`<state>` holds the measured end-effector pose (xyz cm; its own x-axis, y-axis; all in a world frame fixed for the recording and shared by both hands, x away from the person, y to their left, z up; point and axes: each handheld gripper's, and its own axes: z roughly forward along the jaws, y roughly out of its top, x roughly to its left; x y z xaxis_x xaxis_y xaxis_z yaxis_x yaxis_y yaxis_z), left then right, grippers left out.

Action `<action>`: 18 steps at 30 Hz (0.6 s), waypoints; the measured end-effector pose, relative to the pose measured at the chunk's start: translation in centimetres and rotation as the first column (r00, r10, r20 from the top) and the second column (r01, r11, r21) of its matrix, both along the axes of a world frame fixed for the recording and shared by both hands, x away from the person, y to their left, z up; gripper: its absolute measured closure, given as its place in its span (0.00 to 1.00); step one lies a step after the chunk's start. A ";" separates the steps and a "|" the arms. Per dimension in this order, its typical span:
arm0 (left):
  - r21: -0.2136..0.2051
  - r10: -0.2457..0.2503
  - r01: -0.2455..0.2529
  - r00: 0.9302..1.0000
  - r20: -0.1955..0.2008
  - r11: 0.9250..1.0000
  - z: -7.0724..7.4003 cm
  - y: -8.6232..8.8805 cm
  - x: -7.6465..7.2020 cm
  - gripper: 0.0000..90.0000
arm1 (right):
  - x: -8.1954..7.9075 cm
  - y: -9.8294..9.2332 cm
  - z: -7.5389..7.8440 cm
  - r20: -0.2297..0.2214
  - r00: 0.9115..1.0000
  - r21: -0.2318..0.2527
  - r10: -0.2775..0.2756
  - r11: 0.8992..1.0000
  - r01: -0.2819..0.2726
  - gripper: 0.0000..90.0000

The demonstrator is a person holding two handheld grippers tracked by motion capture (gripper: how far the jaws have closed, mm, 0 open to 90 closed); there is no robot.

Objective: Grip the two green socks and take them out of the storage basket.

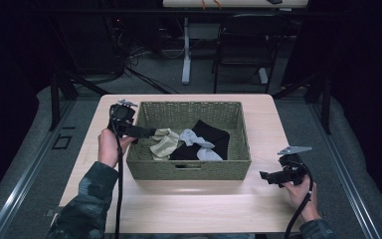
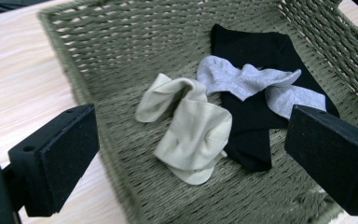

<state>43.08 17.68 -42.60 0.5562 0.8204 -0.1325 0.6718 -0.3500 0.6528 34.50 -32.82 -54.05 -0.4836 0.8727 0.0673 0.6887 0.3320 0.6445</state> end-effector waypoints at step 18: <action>0.086 -0.065 0.077 0.988 -0.137 0.993 -4.1 -4.6 2.8 0.20 | 0.0 -0.2 0.0 -0.001 1.000 0.001 -0.003 1.000 0.003 0.01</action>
